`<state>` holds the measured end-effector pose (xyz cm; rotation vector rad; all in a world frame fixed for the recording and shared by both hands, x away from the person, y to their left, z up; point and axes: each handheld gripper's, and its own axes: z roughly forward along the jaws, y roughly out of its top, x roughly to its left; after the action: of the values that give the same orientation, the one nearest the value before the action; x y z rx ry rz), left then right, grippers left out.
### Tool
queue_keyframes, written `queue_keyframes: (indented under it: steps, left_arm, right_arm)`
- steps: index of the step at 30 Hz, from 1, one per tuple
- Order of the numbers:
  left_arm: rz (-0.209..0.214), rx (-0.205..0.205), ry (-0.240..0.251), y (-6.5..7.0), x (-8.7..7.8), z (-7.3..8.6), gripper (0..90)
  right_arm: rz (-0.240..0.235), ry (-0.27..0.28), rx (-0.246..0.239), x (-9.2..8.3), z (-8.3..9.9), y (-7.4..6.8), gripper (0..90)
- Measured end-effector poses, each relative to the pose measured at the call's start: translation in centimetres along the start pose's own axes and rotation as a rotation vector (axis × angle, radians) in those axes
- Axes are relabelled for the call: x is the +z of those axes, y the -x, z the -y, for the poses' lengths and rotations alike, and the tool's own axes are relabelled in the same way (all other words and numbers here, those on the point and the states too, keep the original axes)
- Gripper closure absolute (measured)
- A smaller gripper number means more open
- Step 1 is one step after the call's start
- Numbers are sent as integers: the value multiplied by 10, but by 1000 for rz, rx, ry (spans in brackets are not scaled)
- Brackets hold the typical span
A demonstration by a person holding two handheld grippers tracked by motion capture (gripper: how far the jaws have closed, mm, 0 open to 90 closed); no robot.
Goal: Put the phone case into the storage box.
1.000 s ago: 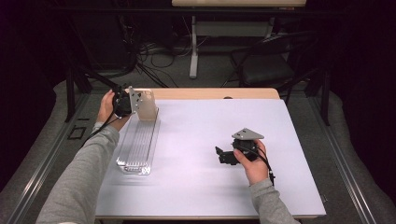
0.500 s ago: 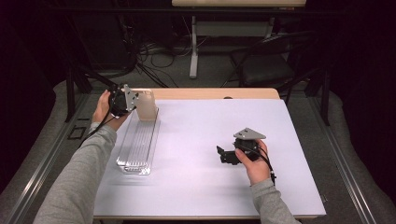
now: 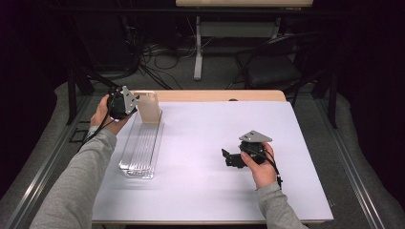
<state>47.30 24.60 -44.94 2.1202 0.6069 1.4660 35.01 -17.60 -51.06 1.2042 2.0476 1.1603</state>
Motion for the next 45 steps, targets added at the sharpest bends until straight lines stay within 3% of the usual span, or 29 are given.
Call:
queue_keyframes:
  steps: [5,10,20,25,28,30,35,45]
  left_arm:
    - [27,-44,11,-2,-6,-4,392]
    - [112,-121,31,-7,-10,-4,367]
    - [204,-206,-3,-14,-11,0,312]
    - [300,-308,-12,-18,-13,0,312]
    - [354,-408,-19,-23,-14,1,312]
    - [381,-474,-18,-27,-15,2,312]
    - [425,-584,-8,-35,-20,2,289]
    - [533,-730,-15,-43,-31,3,249]
  right_arm:
    - [3,1,1,0,0,1,0]
    - [6,1,-1,0,0,1,0]
    - [7,1,-3,0,0,1,2]
    - [7,0,-3,0,0,1,2]
    - [8,0,-5,0,0,1,2]
    - [7,0,-2,0,0,1,2]
    - [9,1,-2,-1,0,1,3]
    - [10,0,-2,-2,-1,2,4]
